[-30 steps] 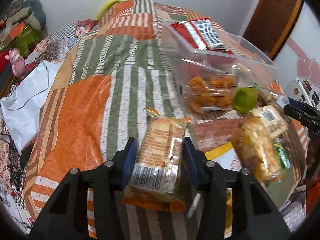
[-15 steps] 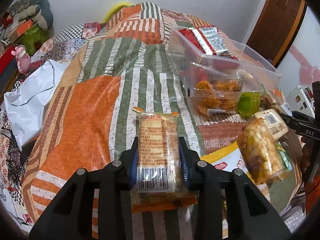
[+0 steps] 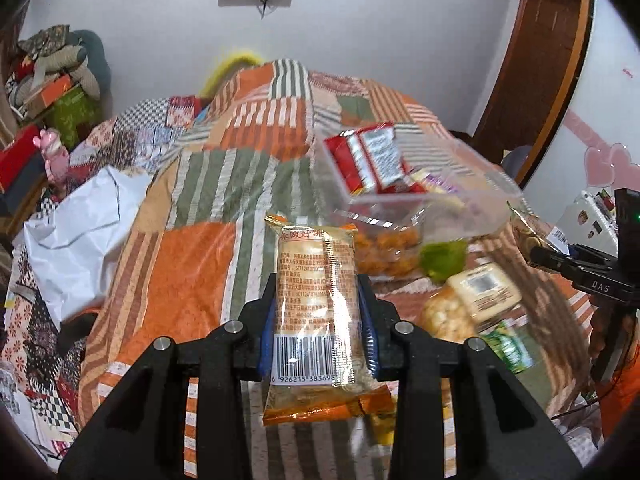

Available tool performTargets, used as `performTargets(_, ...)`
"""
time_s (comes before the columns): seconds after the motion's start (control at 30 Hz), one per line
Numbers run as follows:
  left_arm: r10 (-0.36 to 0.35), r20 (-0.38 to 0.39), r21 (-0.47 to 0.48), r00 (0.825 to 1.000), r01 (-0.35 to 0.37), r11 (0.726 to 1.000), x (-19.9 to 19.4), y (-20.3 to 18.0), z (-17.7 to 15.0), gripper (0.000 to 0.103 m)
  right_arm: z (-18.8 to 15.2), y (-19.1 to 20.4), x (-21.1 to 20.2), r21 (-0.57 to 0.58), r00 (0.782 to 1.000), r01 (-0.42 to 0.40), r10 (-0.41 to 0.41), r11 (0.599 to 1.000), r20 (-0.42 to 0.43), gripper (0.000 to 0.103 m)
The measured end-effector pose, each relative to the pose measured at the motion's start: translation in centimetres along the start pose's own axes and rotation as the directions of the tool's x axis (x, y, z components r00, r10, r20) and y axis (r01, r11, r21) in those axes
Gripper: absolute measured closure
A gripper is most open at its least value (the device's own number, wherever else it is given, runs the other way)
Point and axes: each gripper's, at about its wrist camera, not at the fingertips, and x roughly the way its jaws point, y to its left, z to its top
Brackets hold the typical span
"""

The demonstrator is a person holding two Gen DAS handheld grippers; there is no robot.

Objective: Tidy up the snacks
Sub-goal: 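Lift the bread pack with the left tool while the right lifts the cookie bag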

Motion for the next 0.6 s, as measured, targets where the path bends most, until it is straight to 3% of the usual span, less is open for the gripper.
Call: performTargets(0.6,-0.076,0.118,0.062,0.99,0.069,0.996,-2.2,-5.5,4.7,0.068,4.1,1.4,-4.8,-0.058,0.974,0.011,0.002,0.998,0.228,0.048)
